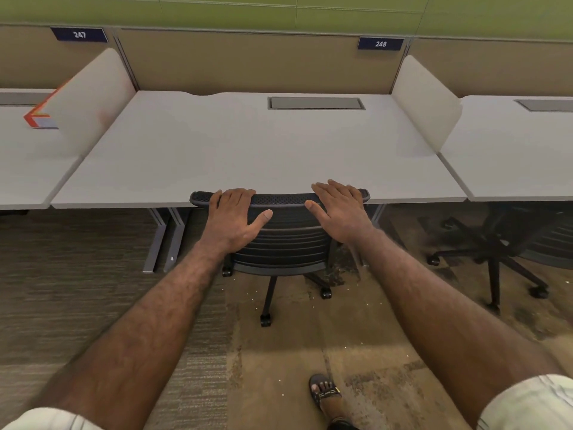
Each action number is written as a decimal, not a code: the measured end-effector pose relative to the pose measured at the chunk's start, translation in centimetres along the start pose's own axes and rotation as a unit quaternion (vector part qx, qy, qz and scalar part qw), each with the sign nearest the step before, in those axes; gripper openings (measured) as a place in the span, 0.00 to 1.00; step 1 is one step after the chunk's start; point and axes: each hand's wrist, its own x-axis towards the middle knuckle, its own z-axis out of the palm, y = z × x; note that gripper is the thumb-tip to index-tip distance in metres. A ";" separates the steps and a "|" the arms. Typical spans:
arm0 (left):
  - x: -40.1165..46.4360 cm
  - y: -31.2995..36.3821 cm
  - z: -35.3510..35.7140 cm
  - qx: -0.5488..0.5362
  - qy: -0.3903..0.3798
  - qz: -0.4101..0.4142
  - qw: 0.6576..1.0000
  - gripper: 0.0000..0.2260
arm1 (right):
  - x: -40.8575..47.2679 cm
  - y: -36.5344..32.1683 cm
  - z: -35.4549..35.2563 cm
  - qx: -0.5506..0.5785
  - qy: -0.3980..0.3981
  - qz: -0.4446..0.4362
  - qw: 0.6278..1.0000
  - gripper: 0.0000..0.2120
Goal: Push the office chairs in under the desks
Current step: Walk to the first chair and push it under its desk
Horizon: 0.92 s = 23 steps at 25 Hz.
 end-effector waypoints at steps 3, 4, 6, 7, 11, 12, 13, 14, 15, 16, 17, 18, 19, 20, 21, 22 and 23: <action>1.6 0.2 0.2 -0.001 -0.010 -0.006 1.000 0.36 | 1.4 0.7 -0.2 0.006 -0.007 0.001 1.000 0.38; 1.6 0.0 0.2 -0.002 -0.012 -0.010 1.000 0.36 | 1.6 0.5 -0.2 0.005 -0.008 -0.003 1.000 0.38; 2.4 0.0 0.2 -0.005 -0.015 -0.013 1.000 0.37 | 2.5 0.8 -0.3 0.010 -0.006 -0.003 1.000 0.36; 2.6 -0.1 0.3 -0.005 -0.016 -0.015 1.000 0.37 | 2.8 0.8 -0.3 0.012 -0.007 -0.003 1.000 0.36; 2.8 -0.3 0.7 0.002 -0.015 -0.013 1.000 0.38 | 2.9 1.0 0.0 0.024 0.001 -0.007 1.000 0.37; 2.7 -0.2 0.8 0.005 -0.014 -0.011 1.000 0.38 | 2.7 1.1 0.0 0.023 -0.001 -0.008 1.000 0.37; 2.7 -0.2 0.9 0.008 -0.013 -0.009 1.000 0.38 | 2.7 1.1 -0.1 0.025 -0.004 -0.008 1.000 0.37; 2.9 -0.5 0.8 0.010 -0.015 -0.009 1.000 0.39 | 3.0 1.0 -0.1 0.027 -0.009 -0.010 1.000 0.36; 3.0 -0.5 0.7 0.011 -0.020 -0.010 1.000 0.40 | 3.0 0.9 -0.4 0.028 -0.016 -0.012 0.999 0.35; 2.9 -0.4 0.5 0.011 -0.026 -0.010 1.000 0.41 | 2.8 1.0 -0.7 0.029 -0.024 -0.013 0.999 0.34; 2.7 -0.3 0.4 0.017 -0.030 -0.012 0.999 0.42 | 2.5 0.8 -0.8 0.027 -0.031 -0.012 0.999 0.34; 2.2 0.2 0.1 0.025 -0.034 -0.011 0.999 0.44 | 1.8 0.9 -1.1 0.022 -0.036 -0.015 0.999 0.34; 2.0 0.2 0.2 0.033 -0.042 -0.014 0.998 0.45 | 1.6 0.9 -0.9 0.019 -0.044 -0.018 0.999 0.36; 1.3 0.6 0.1 0.040 -0.044 -0.017 0.998 0.46 | 0.9 0.8 -1.0 0.015 -0.044 -0.018 0.999 0.37; 0.3 1.2 0.0 0.044 -0.040 -0.018 0.998 0.47 | -0.2 0.7 -1.1 0.012 -0.040 -0.021 0.999 0.40; -0.8 1.8 0.1 0.041 -0.040 -0.023 0.998 0.47 | -1.2 0.5 -1.1 0.014 -0.037 -0.018 0.999 0.41; -1.9 2.5 -0.1 0.032 -0.041 -0.026 0.998 0.48 | -2.2 0.4 -1.4 0.025 -0.032 -0.016 0.999 0.43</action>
